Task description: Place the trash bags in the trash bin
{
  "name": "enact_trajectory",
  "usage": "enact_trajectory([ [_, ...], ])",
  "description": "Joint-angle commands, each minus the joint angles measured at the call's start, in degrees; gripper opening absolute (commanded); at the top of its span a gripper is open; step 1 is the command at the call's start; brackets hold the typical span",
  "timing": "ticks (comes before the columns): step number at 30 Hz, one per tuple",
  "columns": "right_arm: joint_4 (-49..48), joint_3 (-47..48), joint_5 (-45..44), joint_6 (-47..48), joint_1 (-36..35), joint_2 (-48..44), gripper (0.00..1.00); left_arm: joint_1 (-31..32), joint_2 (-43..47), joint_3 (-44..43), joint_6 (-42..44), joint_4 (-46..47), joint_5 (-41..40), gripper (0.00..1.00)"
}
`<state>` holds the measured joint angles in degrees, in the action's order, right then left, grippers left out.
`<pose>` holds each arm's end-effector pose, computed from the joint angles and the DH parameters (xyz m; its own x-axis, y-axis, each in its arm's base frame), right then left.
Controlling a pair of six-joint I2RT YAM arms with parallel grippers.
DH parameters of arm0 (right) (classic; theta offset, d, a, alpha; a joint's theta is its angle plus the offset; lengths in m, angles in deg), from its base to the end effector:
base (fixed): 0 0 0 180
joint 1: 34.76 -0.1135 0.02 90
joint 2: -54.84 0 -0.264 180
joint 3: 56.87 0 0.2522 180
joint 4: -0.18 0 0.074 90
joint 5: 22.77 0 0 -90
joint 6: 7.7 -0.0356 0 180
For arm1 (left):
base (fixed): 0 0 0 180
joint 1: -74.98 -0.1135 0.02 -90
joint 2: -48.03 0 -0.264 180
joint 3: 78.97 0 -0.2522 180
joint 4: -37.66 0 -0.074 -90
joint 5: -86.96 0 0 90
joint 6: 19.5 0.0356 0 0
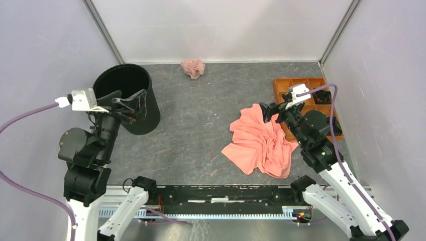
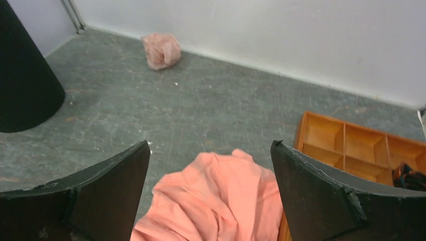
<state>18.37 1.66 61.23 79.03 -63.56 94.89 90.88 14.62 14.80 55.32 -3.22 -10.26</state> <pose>0.1477 0.0770 0.3639 -0.0177 0.0550 -0.9983 -0.3871 0.9202 0.0576 0.0580 -0.0119 0.4824 0.1518 -0.3134 -0.9374 0.2003 0.9385 -0.2813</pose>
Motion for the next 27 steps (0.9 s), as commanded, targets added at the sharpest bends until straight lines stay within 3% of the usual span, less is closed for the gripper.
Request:
enact_trajectory([
  [1,-2.7,-2.8,-0.9,-2.0,2.3,0.7,0.98,-2.7,-1.3,-0.3,-2.8,-2.4,7.4,1.00],
  [11,-11.9,-6.6,1.6,-9.9,4.7,10.1,0.98,-5.5,-3.1,-0.8,-3.0,-6.6,13.8,1.00],
  [17,-28.8,-6.1,10.8,-16.0,4.1,24.9,0.98,-5.8,-2.9,0.0,-2.1,-8.5,13.7,1.00],
  [23,-40.2,7.0,11.5,-20.8,-1.1,49.0,0.98,-5.9,-2.6,2.4,-1.5,-9.1,12.4,1.00],
  [27,-44.3,21.8,6.9,-21.8,-6.3,65.7,0.98,-6.0,-2.5,3.1,-1.0,-10.3,12.3,1.00],
])
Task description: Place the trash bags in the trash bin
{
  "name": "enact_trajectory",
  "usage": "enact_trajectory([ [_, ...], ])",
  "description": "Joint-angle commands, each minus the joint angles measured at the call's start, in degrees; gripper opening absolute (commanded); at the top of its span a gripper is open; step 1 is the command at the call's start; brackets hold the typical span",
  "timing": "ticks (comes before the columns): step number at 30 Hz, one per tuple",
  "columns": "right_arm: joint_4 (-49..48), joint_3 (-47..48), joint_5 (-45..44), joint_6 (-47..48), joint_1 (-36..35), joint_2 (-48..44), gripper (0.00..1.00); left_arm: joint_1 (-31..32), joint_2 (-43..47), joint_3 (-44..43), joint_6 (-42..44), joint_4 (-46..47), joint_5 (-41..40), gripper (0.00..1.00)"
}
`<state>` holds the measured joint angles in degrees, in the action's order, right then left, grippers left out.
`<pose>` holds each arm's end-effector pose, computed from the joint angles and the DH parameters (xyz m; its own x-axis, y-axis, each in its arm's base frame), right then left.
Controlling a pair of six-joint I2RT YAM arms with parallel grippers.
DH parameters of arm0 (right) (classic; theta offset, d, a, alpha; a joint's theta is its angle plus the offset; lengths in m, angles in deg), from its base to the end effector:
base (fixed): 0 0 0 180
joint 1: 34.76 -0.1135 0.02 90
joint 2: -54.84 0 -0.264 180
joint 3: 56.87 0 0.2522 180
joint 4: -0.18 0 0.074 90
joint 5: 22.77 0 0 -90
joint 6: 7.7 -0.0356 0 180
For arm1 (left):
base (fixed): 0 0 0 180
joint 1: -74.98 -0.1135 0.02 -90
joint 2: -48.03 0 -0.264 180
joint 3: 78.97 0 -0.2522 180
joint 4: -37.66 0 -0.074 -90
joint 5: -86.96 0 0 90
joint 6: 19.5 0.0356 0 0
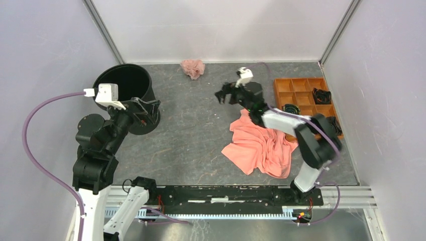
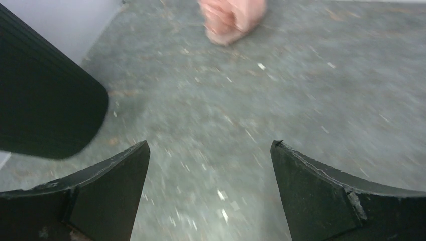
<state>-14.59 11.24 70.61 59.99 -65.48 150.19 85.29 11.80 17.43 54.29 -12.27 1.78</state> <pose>0.3220 0.1938 0.2373 -0.3841 0.2126 -0.8985 -0.4471 0.8086 0.3824 0.0853 -0.0186 0.4502 -0.1150 -0.2618 -0.9582 0.2383 0.9292 -0.2825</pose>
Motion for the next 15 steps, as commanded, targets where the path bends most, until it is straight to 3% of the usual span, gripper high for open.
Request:
enact_trajectory([
  [1,-12.5,15.6,-5.2,-2.4,-5.5,14.2,0.98,-0.4,0.3,0.4,-0.2,-1.6,0.6,1.00],
  [10,-11.7,39.4,-24.0,-5.1,-7.7,37.0,0.98,-0.5,-0.1,2.4,-2.1,1.0,4.2,1.00],
  [15,-3.3,63.4,-24.9,-8.4,-6.6,52.8,0.97,-0.5,-1.9,3.5,-2.1,4.7,6.0,1.00],
])
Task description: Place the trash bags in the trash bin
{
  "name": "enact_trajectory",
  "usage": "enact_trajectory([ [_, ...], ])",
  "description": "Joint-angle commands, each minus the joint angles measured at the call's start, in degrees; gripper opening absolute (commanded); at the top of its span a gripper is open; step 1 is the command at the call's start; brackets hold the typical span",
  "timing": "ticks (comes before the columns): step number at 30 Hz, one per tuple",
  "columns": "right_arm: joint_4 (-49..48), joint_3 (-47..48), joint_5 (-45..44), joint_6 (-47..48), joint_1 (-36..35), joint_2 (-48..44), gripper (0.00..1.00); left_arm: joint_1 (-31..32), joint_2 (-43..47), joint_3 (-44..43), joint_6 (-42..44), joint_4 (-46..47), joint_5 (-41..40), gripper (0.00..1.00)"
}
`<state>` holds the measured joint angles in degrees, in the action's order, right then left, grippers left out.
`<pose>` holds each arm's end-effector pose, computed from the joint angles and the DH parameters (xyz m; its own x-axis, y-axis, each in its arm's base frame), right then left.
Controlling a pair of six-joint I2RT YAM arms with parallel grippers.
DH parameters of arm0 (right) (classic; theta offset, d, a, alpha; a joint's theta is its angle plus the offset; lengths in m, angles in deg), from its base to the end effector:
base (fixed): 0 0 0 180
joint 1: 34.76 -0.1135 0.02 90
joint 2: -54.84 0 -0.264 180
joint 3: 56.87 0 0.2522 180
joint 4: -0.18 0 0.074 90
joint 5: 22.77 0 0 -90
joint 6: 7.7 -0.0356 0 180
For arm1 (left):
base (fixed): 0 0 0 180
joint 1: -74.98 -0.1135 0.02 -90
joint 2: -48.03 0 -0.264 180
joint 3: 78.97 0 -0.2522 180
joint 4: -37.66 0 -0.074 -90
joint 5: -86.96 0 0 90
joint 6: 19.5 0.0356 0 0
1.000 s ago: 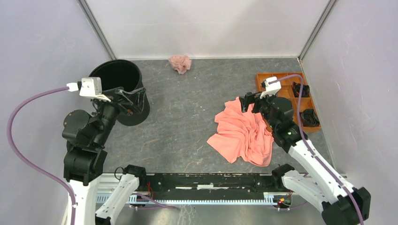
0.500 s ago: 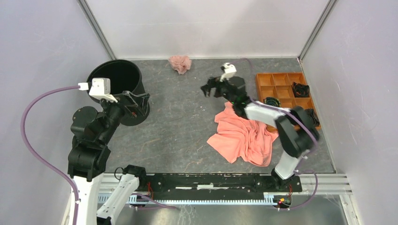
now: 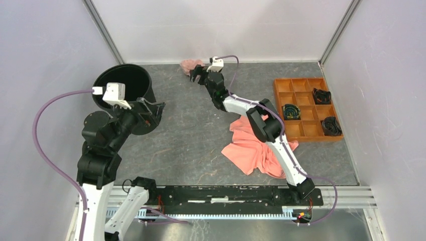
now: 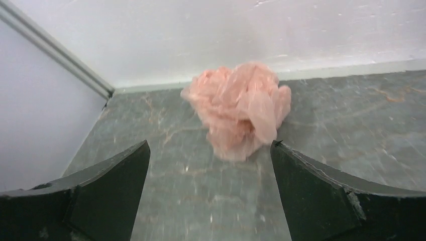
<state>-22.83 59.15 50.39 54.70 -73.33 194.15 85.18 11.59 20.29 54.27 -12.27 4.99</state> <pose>0.4442 0.3410 0.1854 -0.1749 0.4277 -0.8868 -0.3263 0.8246 0.4620 0.0944 -0.0220 0.4357 -0.1800 -0.2488 -0.9517 0.2727 0.9169 -0.2913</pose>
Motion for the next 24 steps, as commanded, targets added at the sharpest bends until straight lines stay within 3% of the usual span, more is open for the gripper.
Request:
enact_trajectory([
  [1,5.6,20.2,-4.6,-4.5,1.7,11.8,0.97,-0.4,-2.2,0.6,-1.9,4.8,2.7,1.00],
  [7,-0.4,28.8,-7.4,-8.0,2.8,21.3,0.91,-0.4,-4.8,0.8,-1.2,5.5,2.9,1.00],
  [10,-2.1,33.2,-5.7,-9.8,3.1,25.5,0.73,-0.4,-5.3,1.1,-2.5,7.3,5.1,1.00],
  [15,-2.5,32.5,-4.4,-10.5,3.9,26.0,0.10,-0.4,-6.6,0.8,-3.7,8.4,7.0,1.00],
  [16,-2.6,32.6,-3.1,-10.2,4.1,25.7,0.02,-0.4,-6.6,0.5,-3.8,8.0,7.1,1.00],
  [20,-4.9,24.8,3.5,-7.7,4.4,18.6,0.01,-0.4,-5.4,0.3,-4.5,7.7,7.2,1.00],
  [24,-9.4,5.8,7.7,-6.5,4.2,4.9,0.00,-0.4,-3.6,1.4,-6.1,7.7,6.9,1.00],
])
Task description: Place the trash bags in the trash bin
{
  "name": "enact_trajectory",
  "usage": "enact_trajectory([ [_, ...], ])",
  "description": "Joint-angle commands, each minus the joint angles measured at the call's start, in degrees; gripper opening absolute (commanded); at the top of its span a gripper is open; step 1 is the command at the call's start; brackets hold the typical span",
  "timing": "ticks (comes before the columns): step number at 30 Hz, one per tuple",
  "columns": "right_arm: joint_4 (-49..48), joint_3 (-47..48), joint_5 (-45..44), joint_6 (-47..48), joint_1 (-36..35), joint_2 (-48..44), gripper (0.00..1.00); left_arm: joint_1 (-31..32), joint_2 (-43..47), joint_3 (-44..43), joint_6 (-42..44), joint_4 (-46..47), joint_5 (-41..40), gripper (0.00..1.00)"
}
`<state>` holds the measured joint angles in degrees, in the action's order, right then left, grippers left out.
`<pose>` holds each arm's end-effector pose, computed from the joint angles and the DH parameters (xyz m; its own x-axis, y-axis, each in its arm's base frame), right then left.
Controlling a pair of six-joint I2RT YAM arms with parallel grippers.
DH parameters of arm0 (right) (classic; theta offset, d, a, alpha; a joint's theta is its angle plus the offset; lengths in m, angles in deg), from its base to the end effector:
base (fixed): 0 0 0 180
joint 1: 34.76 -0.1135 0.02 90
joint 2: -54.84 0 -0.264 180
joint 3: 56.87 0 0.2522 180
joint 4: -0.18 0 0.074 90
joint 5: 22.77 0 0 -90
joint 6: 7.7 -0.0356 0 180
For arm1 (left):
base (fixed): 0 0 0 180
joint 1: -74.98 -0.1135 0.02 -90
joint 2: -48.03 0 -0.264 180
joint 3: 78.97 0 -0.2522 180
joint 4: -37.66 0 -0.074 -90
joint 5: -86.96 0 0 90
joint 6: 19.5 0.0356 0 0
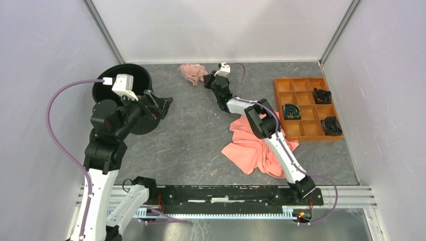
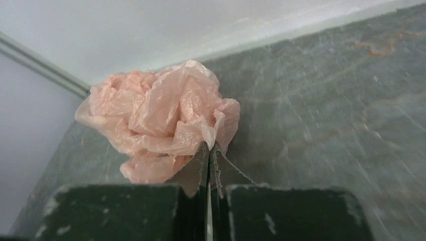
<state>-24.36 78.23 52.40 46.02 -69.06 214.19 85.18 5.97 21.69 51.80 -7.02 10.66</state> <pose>0.5053 0.3336 0.1036 -0.1939 0.5602 -0.8054 -0.2712 0.7583 0.5928 0.1288 -0.0317 0.4291 -0.2493 -0.2716 -0.9295 0.3413 0.8736 -0.3468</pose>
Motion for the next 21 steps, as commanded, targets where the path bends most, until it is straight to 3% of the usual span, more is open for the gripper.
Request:
enact_trajectory([
  [1,-9.9,-18.0,6.3,2.2,0.0,-18.3,0.00,-0.4,2.2,0.3,-4.3,2.5,1.5,1.00],
  [5,-15.6,-36.0,11.0,0.7,-0.1,-29.8,0.00,-0.4,2.7,2.2,-7.5,2.4,3.6,1.00],
  [10,-18.2,-51.3,20.3,2.5,-1.1,-41.5,0.01,-0.4,3.7,5.9,-13.5,0.8,6.5,1.00],
  [16,-20.4,-74.1,24.2,7.8,-3.9,-57.0,0.00,-0.3,4.6,13.9,-19.1,1.9,18.1,1.00],
  [21,-21.0,-83.4,22.8,5.6,-6.8,-63.8,0.00,1.2,9.2,22.2,-21.8,1.0,13.4,0.96],
])
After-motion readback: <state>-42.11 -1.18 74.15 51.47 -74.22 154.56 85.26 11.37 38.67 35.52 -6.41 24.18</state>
